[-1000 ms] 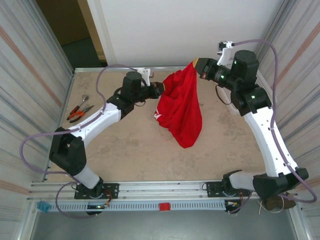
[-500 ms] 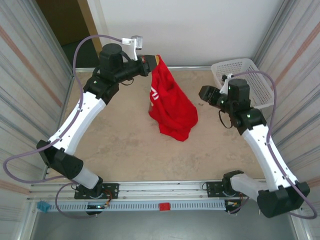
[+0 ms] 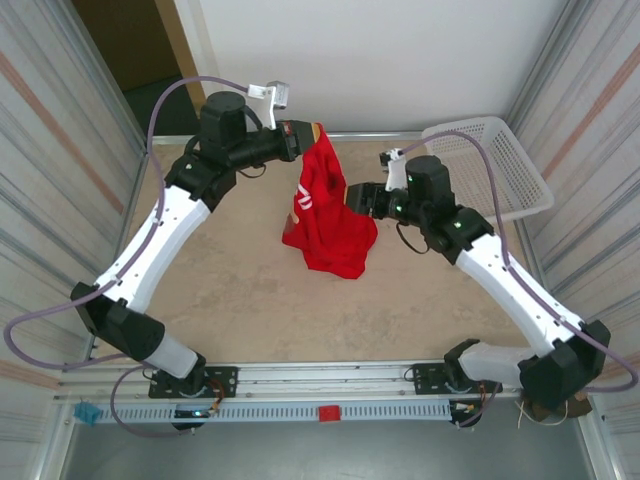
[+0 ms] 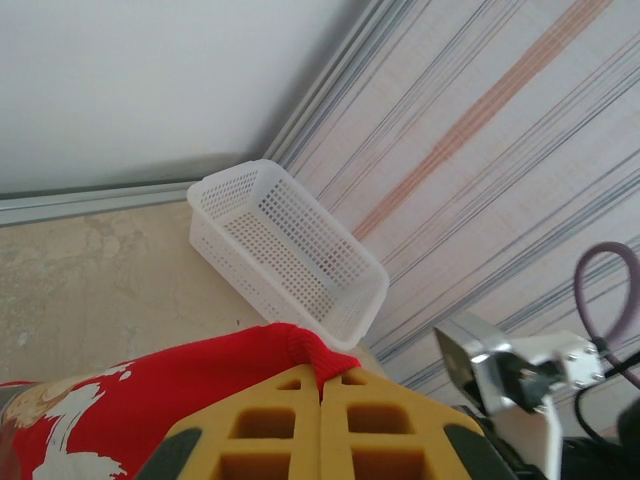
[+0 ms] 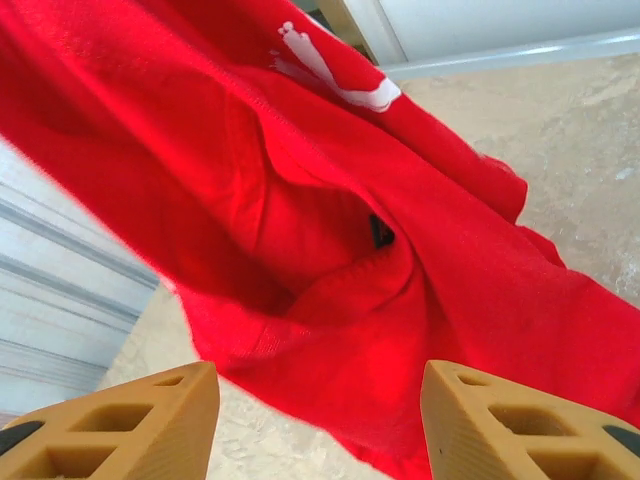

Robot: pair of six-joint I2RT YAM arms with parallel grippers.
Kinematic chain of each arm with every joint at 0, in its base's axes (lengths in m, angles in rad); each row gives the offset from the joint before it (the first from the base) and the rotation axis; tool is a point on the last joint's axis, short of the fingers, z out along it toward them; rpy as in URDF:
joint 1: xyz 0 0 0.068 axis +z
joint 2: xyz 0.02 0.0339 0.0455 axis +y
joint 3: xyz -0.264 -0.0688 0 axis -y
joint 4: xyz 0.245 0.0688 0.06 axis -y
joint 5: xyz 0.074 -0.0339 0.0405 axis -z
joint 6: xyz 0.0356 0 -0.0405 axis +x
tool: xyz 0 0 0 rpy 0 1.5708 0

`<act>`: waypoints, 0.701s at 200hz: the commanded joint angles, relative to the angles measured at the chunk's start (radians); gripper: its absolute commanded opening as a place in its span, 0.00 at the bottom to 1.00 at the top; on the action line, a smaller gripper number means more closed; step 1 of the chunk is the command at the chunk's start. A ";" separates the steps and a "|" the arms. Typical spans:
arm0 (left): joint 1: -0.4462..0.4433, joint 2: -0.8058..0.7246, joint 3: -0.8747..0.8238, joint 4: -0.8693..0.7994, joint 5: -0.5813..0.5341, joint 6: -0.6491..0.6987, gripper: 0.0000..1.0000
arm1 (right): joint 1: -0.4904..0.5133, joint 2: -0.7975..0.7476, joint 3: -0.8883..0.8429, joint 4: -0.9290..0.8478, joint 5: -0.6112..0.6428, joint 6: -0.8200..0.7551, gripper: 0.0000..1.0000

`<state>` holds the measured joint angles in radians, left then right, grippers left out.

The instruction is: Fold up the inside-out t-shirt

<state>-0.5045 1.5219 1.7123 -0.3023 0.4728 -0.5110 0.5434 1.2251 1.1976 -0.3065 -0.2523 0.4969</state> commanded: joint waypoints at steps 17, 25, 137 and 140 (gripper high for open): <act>-0.016 -0.058 -0.002 0.055 0.038 -0.020 0.00 | 0.006 0.093 0.120 0.042 0.045 -0.071 0.54; -0.016 -0.058 -0.001 0.061 0.043 -0.025 0.00 | 0.006 0.120 0.138 0.042 0.045 -0.075 0.54; 0.178 0.005 0.435 -0.199 -0.068 0.004 0.00 | -0.143 0.145 0.866 -0.321 0.041 -0.177 0.00; 0.177 0.003 0.442 -0.195 -0.068 -0.002 0.00 | -0.143 0.142 0.877 -0.322 0.037 -0.174 0.00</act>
<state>-0.3206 1.5635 2.0121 -0.5087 0.4191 -0.5121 0.4038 1.4734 1.9263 -0.5514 -0.1909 0.3508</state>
